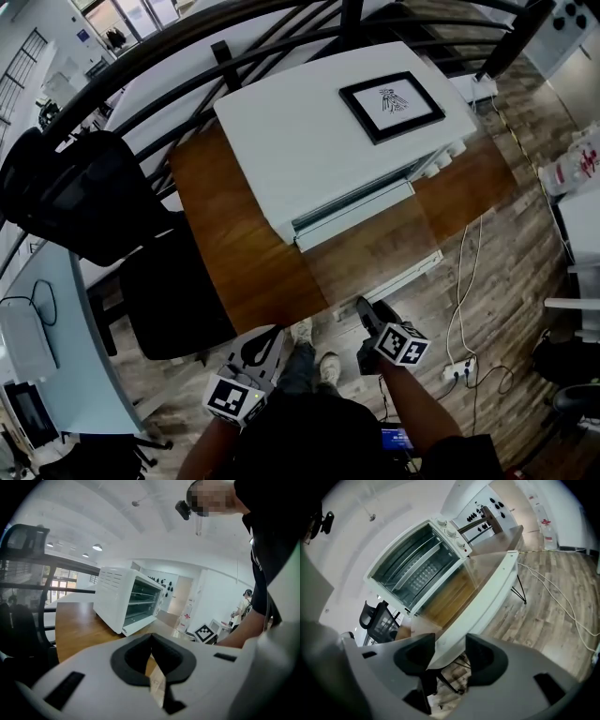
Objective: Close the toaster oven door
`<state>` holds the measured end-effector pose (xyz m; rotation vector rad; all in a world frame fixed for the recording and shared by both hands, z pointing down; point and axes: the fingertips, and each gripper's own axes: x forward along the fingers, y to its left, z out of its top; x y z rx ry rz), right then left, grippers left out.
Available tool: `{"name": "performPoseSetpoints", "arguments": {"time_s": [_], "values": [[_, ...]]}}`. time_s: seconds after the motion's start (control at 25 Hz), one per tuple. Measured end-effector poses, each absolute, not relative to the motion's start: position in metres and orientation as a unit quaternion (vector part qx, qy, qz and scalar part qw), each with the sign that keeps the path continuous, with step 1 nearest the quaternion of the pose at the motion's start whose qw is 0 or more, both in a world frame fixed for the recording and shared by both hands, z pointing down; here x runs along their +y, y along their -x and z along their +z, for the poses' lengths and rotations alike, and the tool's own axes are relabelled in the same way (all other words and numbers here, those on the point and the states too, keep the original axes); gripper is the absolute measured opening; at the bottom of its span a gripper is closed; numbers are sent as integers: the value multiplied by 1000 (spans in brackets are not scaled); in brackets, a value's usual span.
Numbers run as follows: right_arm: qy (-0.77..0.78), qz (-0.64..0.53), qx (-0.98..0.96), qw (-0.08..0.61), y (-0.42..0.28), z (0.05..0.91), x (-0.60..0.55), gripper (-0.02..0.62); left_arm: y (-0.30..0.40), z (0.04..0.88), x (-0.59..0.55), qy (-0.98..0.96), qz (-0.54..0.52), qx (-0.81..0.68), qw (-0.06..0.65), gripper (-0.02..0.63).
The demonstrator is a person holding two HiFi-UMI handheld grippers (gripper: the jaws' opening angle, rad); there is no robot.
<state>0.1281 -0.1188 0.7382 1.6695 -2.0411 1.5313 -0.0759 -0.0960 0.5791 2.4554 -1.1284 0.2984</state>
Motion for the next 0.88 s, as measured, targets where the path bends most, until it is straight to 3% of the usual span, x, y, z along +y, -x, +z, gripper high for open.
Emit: {"name": "performPoseSetpoints", "arguments": {"time_s": [0.44,0.88], "values": [[-534,467,-704,36,-129,689,-116,175,45,585,-100,-898,113,-371,209,11],[-526,442,-726,-25,-122,623,-130,153,10,565,-105,-921,99,-327,188,32]]}}
